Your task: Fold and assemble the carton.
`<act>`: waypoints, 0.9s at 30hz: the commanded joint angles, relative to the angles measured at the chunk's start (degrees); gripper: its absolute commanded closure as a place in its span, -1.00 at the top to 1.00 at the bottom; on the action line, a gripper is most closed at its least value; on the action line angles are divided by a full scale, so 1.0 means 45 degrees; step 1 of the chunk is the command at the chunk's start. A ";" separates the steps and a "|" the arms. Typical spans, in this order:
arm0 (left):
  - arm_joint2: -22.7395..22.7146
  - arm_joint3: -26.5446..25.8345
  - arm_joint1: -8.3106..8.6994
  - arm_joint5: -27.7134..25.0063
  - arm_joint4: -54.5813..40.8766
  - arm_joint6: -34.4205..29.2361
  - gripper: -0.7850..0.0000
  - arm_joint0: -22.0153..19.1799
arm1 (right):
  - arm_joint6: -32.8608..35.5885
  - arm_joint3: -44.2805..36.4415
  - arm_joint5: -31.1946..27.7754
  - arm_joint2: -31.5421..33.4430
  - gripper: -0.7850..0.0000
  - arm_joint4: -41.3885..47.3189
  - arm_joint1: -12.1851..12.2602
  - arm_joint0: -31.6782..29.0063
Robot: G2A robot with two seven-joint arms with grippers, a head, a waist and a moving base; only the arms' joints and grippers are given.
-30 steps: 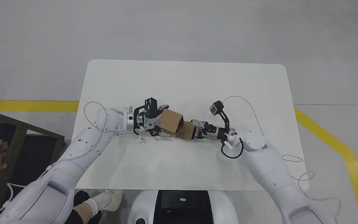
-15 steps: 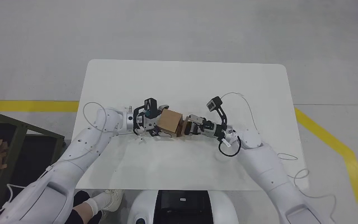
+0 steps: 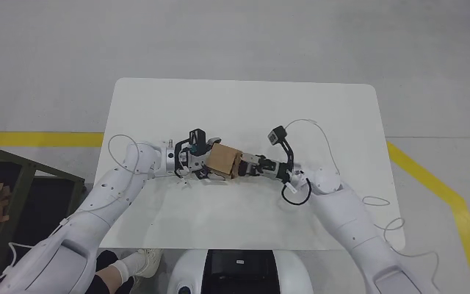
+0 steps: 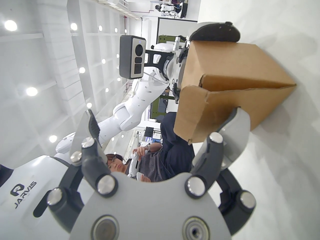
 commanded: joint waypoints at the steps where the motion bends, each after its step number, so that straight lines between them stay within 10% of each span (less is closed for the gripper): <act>1: 0.0006 0.0005 -0.0004 0.0000 -0.0008 -0.0004 1.00 0.0005 | -0.0142 -0.0105 0.0062 0.0010 -0.11 -0.0177 0.0008 -0.0038; 27: 0.0035 0.0160 0.0001 0.0000 0.0043 0.0033 1.00 -0.0066 | -0.2114 -0.0423 0.1626 0.0229 -0.32 -0.2823 0.0175 -0.0308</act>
